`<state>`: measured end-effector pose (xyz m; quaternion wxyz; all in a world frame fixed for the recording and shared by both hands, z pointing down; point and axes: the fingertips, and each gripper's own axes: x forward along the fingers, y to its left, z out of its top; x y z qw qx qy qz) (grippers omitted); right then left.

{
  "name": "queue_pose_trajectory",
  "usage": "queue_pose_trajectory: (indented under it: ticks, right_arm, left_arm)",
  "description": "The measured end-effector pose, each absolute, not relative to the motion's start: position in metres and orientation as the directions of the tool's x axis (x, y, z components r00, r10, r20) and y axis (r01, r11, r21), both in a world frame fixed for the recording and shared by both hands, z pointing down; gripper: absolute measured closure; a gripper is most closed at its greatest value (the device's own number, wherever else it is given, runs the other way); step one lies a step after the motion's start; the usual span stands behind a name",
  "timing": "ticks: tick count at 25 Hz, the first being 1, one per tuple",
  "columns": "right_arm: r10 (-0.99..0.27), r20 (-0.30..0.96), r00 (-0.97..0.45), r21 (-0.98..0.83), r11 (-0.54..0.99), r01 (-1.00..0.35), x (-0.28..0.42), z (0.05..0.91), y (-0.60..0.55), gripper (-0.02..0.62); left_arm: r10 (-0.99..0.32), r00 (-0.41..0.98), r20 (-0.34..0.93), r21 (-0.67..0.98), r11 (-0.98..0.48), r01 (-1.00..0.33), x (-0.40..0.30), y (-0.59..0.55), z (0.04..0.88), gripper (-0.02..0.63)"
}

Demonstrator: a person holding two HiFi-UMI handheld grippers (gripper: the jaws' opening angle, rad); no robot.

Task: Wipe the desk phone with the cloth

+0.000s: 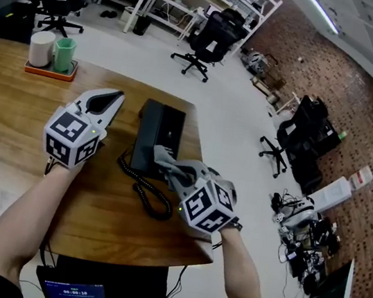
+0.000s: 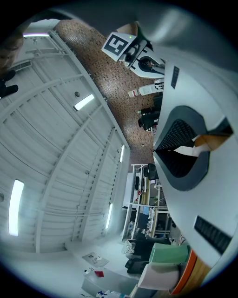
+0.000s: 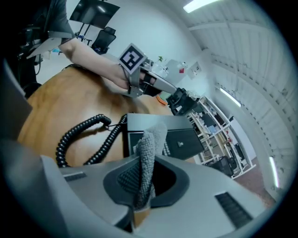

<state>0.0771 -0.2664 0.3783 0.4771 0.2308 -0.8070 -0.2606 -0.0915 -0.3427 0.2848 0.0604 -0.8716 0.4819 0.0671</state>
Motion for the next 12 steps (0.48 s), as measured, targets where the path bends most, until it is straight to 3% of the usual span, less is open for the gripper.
queue_pose_trajectory:
  ticks: [5,8,12]
  right_arm:
    - [-0.575,0.67,-0.469,0.6,0.792,-0.114,0.071,0.403,-0.235,0.569]
    - [-0.567,0.635,-0.525,0.567,0.804,-0.182,0.072,0.39,-0.223,0.569]
    - [-0.63,0.365,-0.686,0.531,0.746,-0.403,0.078,0.323,-0.208,0.569]
  left_arm:
    - [-0.823,0.545,-0.159,-0.042,-0.546,-0.837,-0.093,-0.343,0.3,0.607]
    - [-0.817,0.561,-0.137,-0.037,-0.561,-0.827,-0.085,-0.34,0.3,0.607]
    - [-0.805,0.585,-0.098,-0.047,-0.584,-0.81,-0.068,-0.336,0.297,0.607]
